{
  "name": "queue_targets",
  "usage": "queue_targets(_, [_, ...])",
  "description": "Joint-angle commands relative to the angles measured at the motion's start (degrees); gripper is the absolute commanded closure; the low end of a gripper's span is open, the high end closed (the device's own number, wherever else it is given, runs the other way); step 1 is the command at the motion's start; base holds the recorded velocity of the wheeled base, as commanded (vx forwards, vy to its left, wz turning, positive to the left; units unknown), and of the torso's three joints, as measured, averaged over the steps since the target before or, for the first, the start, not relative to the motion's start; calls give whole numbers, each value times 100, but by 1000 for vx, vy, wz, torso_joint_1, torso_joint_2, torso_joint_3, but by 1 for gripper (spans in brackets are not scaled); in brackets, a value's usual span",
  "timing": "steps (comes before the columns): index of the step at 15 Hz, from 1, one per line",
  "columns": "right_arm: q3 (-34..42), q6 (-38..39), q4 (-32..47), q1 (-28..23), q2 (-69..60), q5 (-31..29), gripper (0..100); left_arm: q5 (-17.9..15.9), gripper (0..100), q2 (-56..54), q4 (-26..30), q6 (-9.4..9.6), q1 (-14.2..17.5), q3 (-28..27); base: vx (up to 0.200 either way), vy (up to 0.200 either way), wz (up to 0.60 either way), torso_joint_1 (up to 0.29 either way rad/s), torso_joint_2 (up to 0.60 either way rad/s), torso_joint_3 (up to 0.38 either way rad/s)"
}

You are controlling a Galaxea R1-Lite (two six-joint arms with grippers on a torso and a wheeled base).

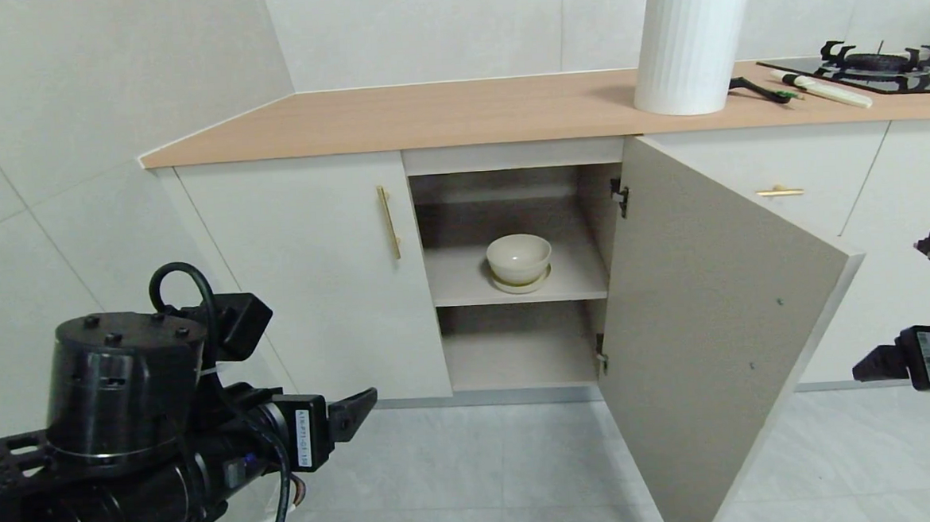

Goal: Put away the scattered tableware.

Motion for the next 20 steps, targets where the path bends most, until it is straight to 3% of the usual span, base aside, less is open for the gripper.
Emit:
queue_targets(1, [59, 213, -684, -314, 671, 10, 0, 3, 0, -1, -4, -6, 1, 0, 0, 0, 0, 0, 0, 0])
queue_targets(4, [85, 793, -1475, -305, 1216, 27, 0, 3, 0, -1, -4, -6, 1, 0, 0, 0, 0, 0, 0, 0])
queue_targets(9, [155, 925, -1677, -51, 1339, 599, 0, 3, 0, -10, -4, -15, 10, -35, 0, 0, 0, 0, 0, 0])
queue_targets(12, [120, 942, -2099, 644, 1427, 1135, 0, 3, 0, -1, -4, -23, 19, -61, 0, 0, 0, 0, 0, 0])
queue_targets(13, [120, 942, -2099, 644, 1427, 1135, 0, 3, 0, -1, -4, -23, 19, -61, 0, 0, 0, 0, 0, 0])
queue_targets(14, [-64, 810, -2486, 1154, 1690, 1566, 0, 3, 0, -1, -4, -23, 19, -70, 0, 0, 0, 0, 0, 0])
queue_targets(18, [-609, 810, -2644, 1927, 2789, 1645, 0, 3, 0, 17, -4, -15, 19, -70, 0, 0, 0, 0, 0, 0])
queue_targets(20, [-565, 1074, -3374, 2112, 3176, 1627, 0, 3, 0, 52, 5, -15, 19, -70, 0, 0, 0, 0, 0, 0])
